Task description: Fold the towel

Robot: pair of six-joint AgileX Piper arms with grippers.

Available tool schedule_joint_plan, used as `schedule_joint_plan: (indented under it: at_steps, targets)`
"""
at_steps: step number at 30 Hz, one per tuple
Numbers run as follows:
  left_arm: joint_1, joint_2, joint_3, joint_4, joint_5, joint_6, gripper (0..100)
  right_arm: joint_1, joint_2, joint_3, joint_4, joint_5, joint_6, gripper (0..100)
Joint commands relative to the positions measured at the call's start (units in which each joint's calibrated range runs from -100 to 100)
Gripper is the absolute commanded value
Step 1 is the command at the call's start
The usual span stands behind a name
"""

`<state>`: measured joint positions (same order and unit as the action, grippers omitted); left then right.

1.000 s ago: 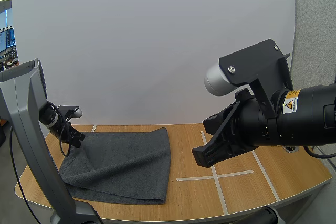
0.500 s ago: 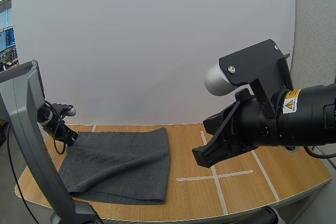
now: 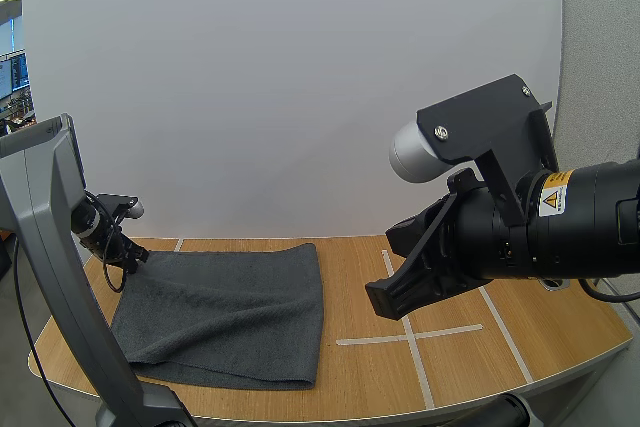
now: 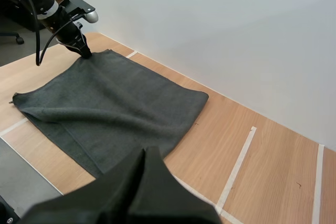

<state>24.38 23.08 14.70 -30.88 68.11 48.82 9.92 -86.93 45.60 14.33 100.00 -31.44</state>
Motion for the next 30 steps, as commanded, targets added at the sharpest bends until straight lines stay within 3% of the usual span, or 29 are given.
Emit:
schedule_joint_plan:
  at_steps: [1, 2, 3, 4, 8, 15, 21, 25, 30]
  targets:
    - [0.05, -0.1, -0.6, -3.0, 3.4, 0.0, 4, -0.1, 0.0, 0.0, 0.5, 0.0, 0.2, 0]
    - [0.05, -0.1, -0.6, -3.1, 3.7, -0.2, 11, -0.1, 0.0, 0.0, 0.5, 0.0, 0.2, 0]
    - [0.05, -0.1, -0.6, -3.5, 4.5, -0.2, 27, -0.1, 0.0, 0.0, 0.5, 0.0, 0.2, 0]
    - [0.05, -0.1, -0.6, -3.8, 4.9, -0.2, 35, -0.1, 0.0, 0.0, 0.5, 0.0, 0.2, 0]
    - [0.05, -0.1, -0.6, -4.5, 7.5, 0.5, 98, -0.1, 0.0, 0.0, 0.5, 0.0, 0.2, 0]
    - [0.13, -4.0, -0.6, -4.7, 7.2, 0.5, 100, -0.1, 0.0, 0.0, 0.4, 0.0, -0.1, 0]
    - [0.13, -14.2, -0.6, -4.7, 9.3, 0.5, 100, -0.2, 0.0, -0.2, 0.4, 0.0, -0.1, 0]
    - [0.13, -19.4, -0.6, -6.3, 11.1, 0.5, 100, -1.9, 0.3, 2.0, 0.5, 0.0, -0.1, 0]
    - [0.13, -24.1, -0.6, -7.7, 12.9, -0.2, 100, -2.1, 4.2, 5.9, 5.8, 0.0, -2.8, 0]
